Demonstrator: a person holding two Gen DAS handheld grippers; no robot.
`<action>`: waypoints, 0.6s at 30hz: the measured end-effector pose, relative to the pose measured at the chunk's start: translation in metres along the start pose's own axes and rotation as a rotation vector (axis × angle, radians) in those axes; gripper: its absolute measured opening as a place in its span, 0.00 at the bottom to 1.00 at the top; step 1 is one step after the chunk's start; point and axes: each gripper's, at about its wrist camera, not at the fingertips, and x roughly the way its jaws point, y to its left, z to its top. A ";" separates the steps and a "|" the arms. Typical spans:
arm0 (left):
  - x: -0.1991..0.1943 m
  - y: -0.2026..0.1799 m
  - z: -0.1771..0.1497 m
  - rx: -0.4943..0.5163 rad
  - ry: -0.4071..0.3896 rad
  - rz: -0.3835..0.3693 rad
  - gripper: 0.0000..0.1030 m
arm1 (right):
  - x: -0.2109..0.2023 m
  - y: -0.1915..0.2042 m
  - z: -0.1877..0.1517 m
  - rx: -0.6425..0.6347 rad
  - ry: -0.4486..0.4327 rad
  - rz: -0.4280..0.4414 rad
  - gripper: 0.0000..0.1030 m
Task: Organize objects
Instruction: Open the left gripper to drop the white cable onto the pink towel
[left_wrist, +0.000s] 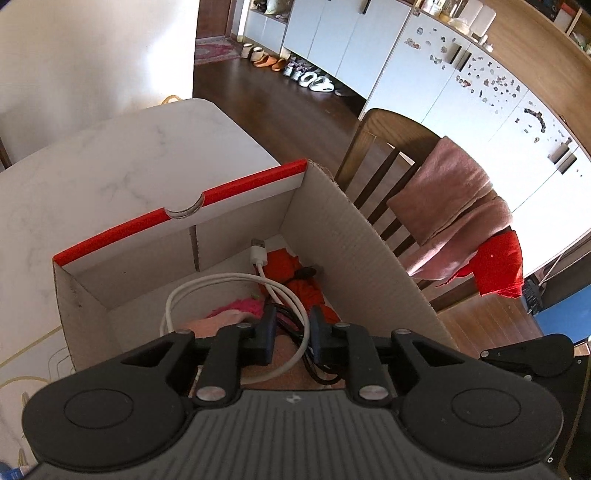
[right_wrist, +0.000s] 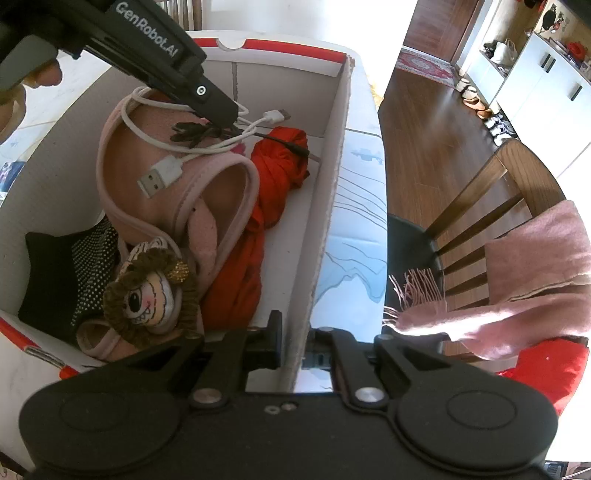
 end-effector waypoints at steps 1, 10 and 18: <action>-0.001 0.000 0.000 -0.001 -0.002 -0.002 0.19 | 0.000 0.000 0.000 -0.001 0.000 0.000 0.07; -0.023 -0.001 -0.006 -0.011 -0.062 -0.009 0.54 | 0.000 0.001 0.000 -0.008 0.004 -0.005 0.07; -0.056 -0.002 -0.011 -0.019 -0.130 -0.029 0.63 | -0.002 0.002 0.001 -0.014 0.000 -0.010 0.06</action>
